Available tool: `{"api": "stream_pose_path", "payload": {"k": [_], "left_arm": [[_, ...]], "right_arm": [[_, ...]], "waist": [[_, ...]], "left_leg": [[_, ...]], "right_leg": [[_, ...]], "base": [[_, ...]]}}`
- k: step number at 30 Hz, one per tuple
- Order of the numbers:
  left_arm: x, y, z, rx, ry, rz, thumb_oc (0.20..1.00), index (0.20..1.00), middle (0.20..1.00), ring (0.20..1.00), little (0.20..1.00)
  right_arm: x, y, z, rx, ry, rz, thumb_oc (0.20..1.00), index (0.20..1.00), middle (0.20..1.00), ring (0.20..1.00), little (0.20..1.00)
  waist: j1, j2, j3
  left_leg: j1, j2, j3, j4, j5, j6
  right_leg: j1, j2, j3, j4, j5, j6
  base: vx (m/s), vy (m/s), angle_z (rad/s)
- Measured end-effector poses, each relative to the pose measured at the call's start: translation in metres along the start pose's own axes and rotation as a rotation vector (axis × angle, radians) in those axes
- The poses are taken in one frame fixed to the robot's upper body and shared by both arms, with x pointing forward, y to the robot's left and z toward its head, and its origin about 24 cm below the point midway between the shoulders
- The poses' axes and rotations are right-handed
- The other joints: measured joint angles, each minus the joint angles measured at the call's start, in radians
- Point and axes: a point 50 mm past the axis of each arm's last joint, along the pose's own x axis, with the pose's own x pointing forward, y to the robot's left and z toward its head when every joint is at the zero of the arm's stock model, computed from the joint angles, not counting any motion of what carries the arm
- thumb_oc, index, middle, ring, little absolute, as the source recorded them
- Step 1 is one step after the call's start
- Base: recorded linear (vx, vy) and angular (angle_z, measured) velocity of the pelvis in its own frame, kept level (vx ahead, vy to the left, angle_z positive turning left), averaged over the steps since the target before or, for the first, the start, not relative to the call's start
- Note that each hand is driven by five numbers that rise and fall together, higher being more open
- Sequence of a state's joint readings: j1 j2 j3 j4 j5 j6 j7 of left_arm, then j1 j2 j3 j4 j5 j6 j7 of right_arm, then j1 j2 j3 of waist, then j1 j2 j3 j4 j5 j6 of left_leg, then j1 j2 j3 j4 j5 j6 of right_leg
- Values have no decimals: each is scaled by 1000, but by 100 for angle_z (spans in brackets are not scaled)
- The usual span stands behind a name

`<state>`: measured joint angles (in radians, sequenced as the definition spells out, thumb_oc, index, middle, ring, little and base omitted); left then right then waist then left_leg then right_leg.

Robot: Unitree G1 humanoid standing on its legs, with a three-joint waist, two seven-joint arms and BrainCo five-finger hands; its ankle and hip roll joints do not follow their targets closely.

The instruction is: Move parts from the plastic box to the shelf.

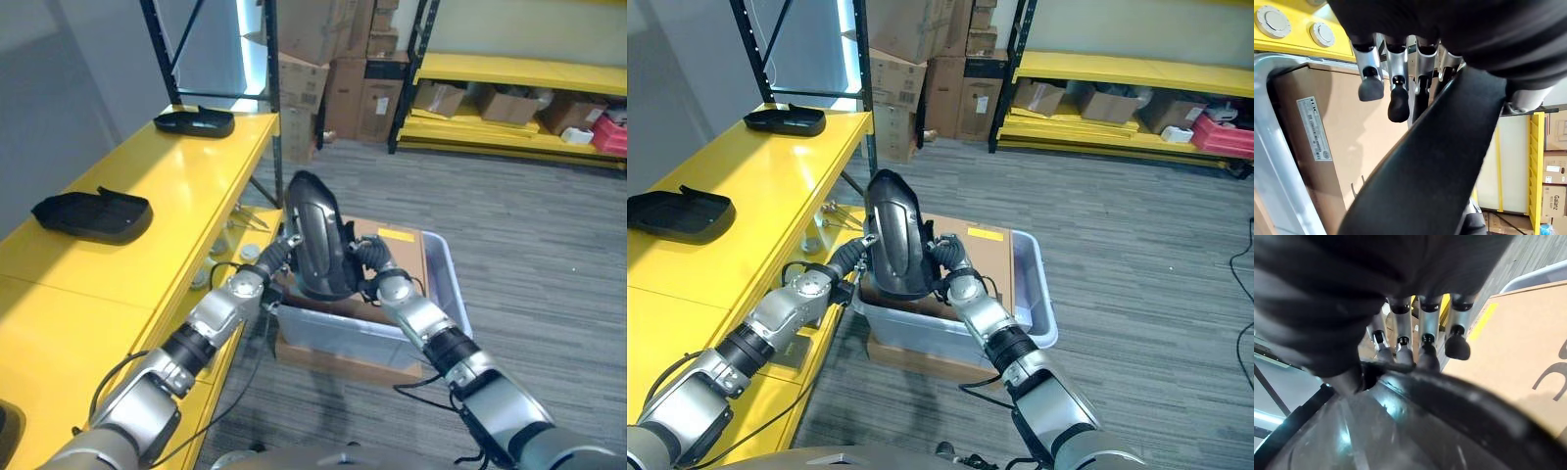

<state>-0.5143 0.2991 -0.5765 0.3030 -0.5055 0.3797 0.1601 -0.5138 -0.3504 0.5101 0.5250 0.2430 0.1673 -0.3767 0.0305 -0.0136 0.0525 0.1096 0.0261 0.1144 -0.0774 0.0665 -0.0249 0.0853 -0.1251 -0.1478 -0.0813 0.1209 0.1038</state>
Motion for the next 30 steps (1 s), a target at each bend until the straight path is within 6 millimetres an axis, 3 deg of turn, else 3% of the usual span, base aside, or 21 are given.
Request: {"api": "stream_pose_path", "payload": {"k": [2, 3, 4, 5, 8, 12, 14, 17, 19, 23, 25, 27, 30], "left_arm": [[0, -2, -1, 7, -3, -7, 200, 200, 200, 200, 200], [0, -2, -1, 7, -4, -7, 200, 200, 200, 200, 200], [0, -2, -2, -1, -1, -8, 200, 200, 200, 200, 200], [-1, -1, -3, -18, 7, -11, 200, 200, 200, 200, 200], [-2, -2, -9, -108, 25, -27, 200, 200, 200, 200, 200], [-4, -2, -12, -153, 14, -35, 200, 200, 200, 200, 200], [-4, 0, -9, -169, -6, -32, 200, 200, 200, 200, 200], [-7, 15, 3, -237, -83, -14, 200, 200, 200, 200, 200], [-13, 21, 8, -269, -136, 6, 200, 200, 200, 200, 200], [-24, 38, -5, -325, -151, 87, 200, 200, 200, 200, 200], [-32, 49, -21, -355, -123, 143, 200, 200, 200, 200, 200], [-43, 65, -42, -384, -85, 222, 200, 200, 200, 200, 200], [-54, 78, -55, -381, -69, 291, 200, 200, 200, 200, 200]], "right_arm": [[0, 0, -5, 51, 15, 2, 200, 200, 200, 200, 200], [0, 0, -8, 81, 28, 1, 432, 432, 432, 432, 432], [0, 1, -10, 142, 43, 8, 871, 871, 871, 871, 871], [0, 2, -12, 212, 63, 16, 1000, 1000, 1000, 1000, 1000], [3, 1, -18, 457, 110, 13, 1000, 1000, 1000, 1000, 1000], [4, -2, -20, 579, 106, 2, 1000, 1000, 1000, 1000, 1000], [6, -14, -19, 647, 80, -43, 1000, 1000, 1000, 1000, 1000], [2, -49, -5, 700, -32, -111, 1000, 1000, 1000, 1000, 1000], [-5, -71, -7, 701, -68, -158, 1000, 1000, 1000, 1000, 1000], [-32, -101, -53, 689, 24, -252, 1000, 1000, 1000, 1000, 1000], [-55, -108, -90, 691, 131, -265, 1000, 1000, 1000, 1000, 1000], [-80, -101, -126, 678, 275, -231, 1000, 1000, 1000, 1000, 1000], [-113, -84, -163, 628, 447, -131, 1000, 1000, 1000, 1000, 1000]], "waist": [[0, 0, 0], [0, 0, -1], [0, 0, -1], [-1, 1, -1], [5, 1, -1], [16, 1, -1], [23, 0, -1], [18, 0, 0], [9, -1, 0], [-10, -4, 0], [-24, -8, 0], [-47, -17, 3], [-70, -30, 7]], "left_leg": [[0, 0, 0, 0, 0, 0], [0, 0, 0, 0, 0, 0], [0, 0, 0, 0, 0, 0], [0, 0, 0, 0, 0, 0], [5, 1, -1, 0, 0, -1], [11, 0, -4, 0, 0, -1], [12, 0, -5, 0, -1, -1], [11, 0, -5, 0, -1, -2], [12, 0, -2, -1, -3, -3], [12, 2, 3, -1, -6, -2], [7, 3, 13, -2, -9, -3], [5, 7, 25, -4, -12, -4], [1, 13, 35, -7, -14, -7]], "right_leg": [[0, 0, 0, 0, 0, 0], [0, 0, 0, 0, 0, 0], [0, 0, 0, 0, 0, 0], [0, 0, -1, 0, 0, 0], [7, 0, -3, 0, 0, 0], [15, -2, -5, -1, -6, -4], [15, -2, -7, -2, -14, -8], [15, -2, -7, -6, -15, -6], [14, 0, -7, -5, -11, -2], [12, 6, -2, 0, -11, -1], [0, 8, 3, 0, -11, -1], [-12, 8, 17, -3, -12, -2], [-18, 12, 25, -6, -19, 2]], "base": [[0, 0, 0], [0, 0, 0], [0, 0, 0], [0, 0, 0], [0, 0, 0], [-7, 3, 2], [0, 0, 0], [0, 0, 0], [0, 0, 0], [-20, -22, -3], [-25, -23, -11], [-39, -33, -20], [-53, -45, -13]]}}
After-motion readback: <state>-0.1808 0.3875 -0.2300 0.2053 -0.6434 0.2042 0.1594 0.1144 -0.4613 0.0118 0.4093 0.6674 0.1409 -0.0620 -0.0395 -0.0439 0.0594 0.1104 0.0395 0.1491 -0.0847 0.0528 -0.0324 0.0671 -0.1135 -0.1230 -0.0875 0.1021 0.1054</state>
